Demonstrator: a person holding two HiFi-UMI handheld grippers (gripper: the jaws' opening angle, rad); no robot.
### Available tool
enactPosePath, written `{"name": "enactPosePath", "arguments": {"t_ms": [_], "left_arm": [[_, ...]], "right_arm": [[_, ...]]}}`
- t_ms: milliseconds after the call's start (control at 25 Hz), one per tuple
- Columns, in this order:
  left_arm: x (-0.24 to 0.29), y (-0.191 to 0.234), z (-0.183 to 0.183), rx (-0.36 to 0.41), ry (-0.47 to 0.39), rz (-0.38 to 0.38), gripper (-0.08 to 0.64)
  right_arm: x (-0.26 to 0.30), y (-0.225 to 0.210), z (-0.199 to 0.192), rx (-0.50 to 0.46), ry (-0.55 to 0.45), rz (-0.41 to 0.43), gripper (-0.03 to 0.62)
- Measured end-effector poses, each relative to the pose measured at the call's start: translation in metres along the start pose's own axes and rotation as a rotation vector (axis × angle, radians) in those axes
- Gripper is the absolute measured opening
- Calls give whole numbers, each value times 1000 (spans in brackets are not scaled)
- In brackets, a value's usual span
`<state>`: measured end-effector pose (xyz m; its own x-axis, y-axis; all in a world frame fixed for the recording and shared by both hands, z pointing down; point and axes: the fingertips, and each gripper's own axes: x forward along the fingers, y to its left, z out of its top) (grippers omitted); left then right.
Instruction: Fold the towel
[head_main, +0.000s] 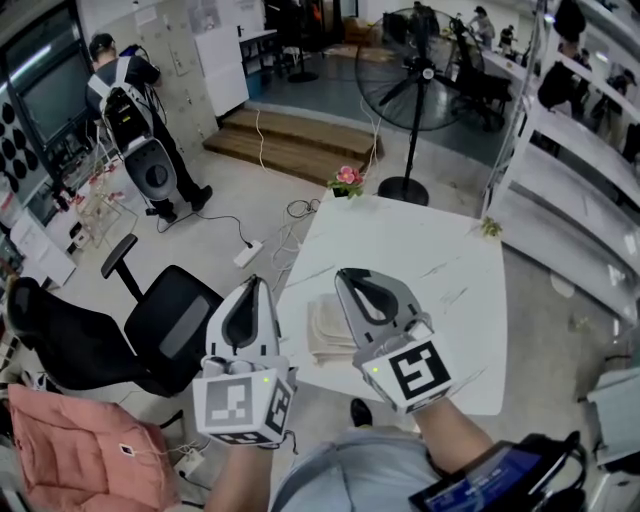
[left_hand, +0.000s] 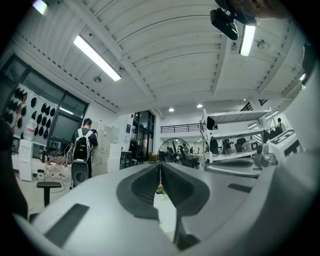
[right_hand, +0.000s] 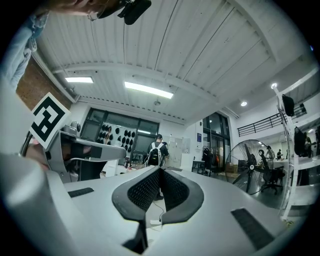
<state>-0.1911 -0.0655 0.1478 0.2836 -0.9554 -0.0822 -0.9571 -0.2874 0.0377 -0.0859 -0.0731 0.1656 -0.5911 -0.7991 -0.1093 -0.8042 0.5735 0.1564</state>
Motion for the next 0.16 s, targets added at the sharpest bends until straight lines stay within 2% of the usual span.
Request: {"name": "enactPosePath", "arguments": {"t_ms": [160], "left_arm": [[3, -2, -1, 4, -6, -1, 14]], "right_arm": [[0, -1, -2, 2, -3, 3, 12]]}}
